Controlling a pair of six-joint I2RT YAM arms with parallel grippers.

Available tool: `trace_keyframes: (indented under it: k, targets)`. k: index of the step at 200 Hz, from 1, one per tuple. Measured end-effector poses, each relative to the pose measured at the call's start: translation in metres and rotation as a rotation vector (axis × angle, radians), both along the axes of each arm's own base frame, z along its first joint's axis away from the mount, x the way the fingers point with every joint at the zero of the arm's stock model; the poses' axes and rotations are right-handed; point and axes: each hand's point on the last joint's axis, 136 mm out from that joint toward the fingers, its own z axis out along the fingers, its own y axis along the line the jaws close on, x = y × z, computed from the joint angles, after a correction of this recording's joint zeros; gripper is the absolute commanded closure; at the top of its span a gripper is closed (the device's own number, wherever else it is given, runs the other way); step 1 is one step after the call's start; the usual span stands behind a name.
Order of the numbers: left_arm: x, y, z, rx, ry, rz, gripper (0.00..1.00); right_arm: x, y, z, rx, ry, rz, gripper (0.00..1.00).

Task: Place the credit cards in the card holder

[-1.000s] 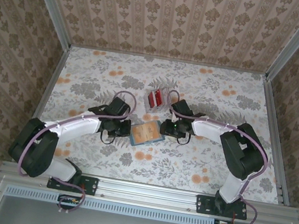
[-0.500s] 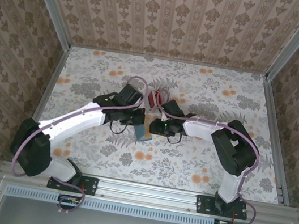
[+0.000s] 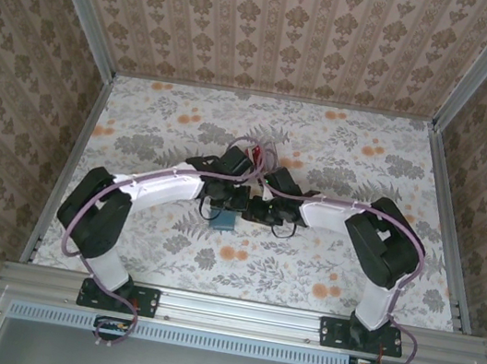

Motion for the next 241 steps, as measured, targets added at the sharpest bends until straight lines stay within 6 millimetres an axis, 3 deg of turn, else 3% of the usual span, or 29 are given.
trace_keyframes:
  k: [33, 81, 100, 117, 136, 158, 179, 200, 218, 241]
  targets:
    - [-0.008, -0.005, -0.028, 0.029, 0.057, -0.014, 0.75, -0.008, -0.019, -0.002, -0.031, 0.023, -0.024, 0.65]
    - [-0.011, -0.006, -0.02, 0.069, 0.058, -0.034, 0.53, -0.009, -0.028, -0.001, -0.032, 0.033, -0.038, 0.65]
    - [-0.011, -0.009, -0.011, 0.08, 0.048, -0.057, 0.43, -0.009, -0.031, -0.001, -0.036, 0.036, -0.043, 0.65]
    - [-0.011, -0.012, 0.003, 0.074, 0.028, -0.071, 0.41, -0.01, -0.032, -0.001, -0.036, 0.037, -0.039, 0.65]
    - [-0.008, -0.013, 0.028, 0.056, -0.017, -0.079, 0.34, -0.01, -0.032, -0.001, -0.038, 0.033, -0.031, 0.65]
    - [-0.005, -0.01, 0.058, 0.026, -0.081, -0.077, 0.33, -0.01, -0.032, -0.001, -0.041, 0.03, -0.026, 0.65]
    - [-0.006, 0.002, 0.08, 0.006, -0.129, -0.056, 0.33, -0.009, -0.032, 0.001, -0.039, 0.031, -0.023, 0.63]
    - [-0.007, 0.027, 0.085, -0.018, -0.152, -0.007, 0.35, -0.012, -0.028, 0.003, -0.021, 0.039, -0.008, 0.62]
    - [-0.009, 0.058, 0.069, -0.034, -0.126, 0.066, 0.39, -0.013, -0.022, 0.008, 0.013, 0.049, 0.01, 0.58]
    - [-0.016, 0.09, 0.03, -0.019, -0.046, 0.155, 0.45, -0.009, -0.008, 0.023, 0.067, 0.038, 0.035, 0.54]
